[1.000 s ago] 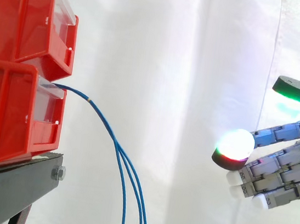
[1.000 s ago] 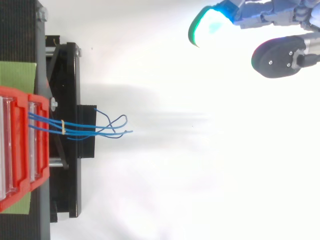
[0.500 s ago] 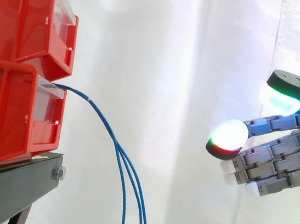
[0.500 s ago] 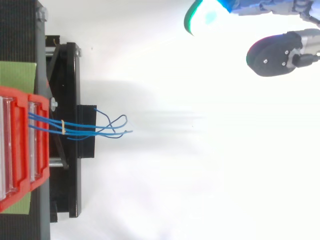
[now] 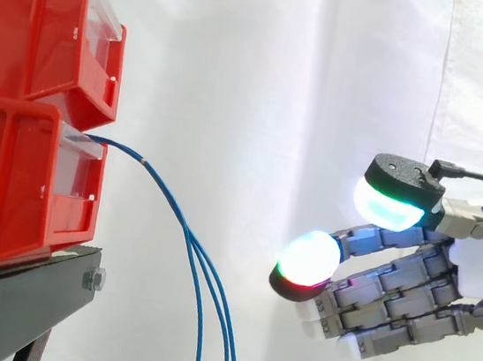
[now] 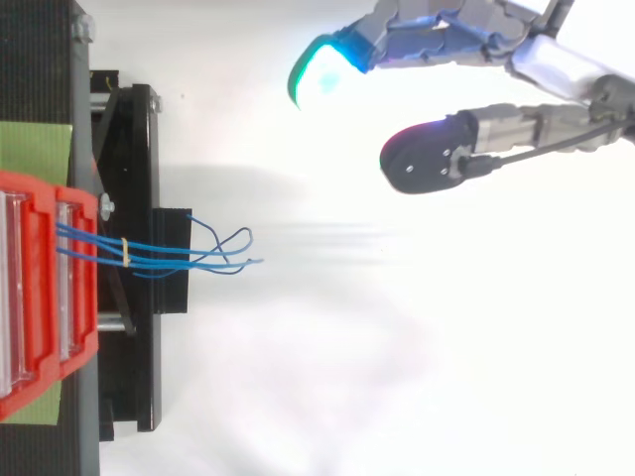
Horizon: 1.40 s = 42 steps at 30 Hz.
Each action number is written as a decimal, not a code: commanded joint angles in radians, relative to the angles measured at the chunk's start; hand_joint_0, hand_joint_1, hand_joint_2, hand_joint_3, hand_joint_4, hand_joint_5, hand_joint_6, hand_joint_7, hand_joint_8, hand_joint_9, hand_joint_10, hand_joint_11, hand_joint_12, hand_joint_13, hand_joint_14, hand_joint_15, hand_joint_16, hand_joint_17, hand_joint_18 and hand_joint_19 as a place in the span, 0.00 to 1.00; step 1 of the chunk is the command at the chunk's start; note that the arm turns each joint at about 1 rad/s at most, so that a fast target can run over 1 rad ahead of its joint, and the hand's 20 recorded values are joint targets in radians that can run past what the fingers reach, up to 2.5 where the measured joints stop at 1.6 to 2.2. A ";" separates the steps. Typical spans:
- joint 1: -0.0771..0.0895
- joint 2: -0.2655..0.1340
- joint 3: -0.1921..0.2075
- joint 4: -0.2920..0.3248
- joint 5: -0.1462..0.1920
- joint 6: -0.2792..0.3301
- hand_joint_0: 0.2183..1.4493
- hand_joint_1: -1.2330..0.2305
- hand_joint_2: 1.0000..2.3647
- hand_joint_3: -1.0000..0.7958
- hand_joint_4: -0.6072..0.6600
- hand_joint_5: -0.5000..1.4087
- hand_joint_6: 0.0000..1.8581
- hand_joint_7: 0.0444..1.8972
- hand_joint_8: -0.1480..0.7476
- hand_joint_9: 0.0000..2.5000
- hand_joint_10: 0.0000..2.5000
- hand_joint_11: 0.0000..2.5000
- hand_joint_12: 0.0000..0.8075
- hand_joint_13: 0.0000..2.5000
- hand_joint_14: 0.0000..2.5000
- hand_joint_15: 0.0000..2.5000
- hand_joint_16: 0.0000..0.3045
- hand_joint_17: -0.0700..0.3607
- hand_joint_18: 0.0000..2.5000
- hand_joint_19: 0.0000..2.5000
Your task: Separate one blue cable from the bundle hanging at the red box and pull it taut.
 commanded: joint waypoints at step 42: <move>0.034 -0.266 0.239 0.157 -0.111 0.162 0.25 0.46 0.00 0.28 0.69 0.16 0.27 0.43 0.49 0.19 0.00 0.03 0.39 0.21 0.00 0.09 0.11 0.34 0.14 0.10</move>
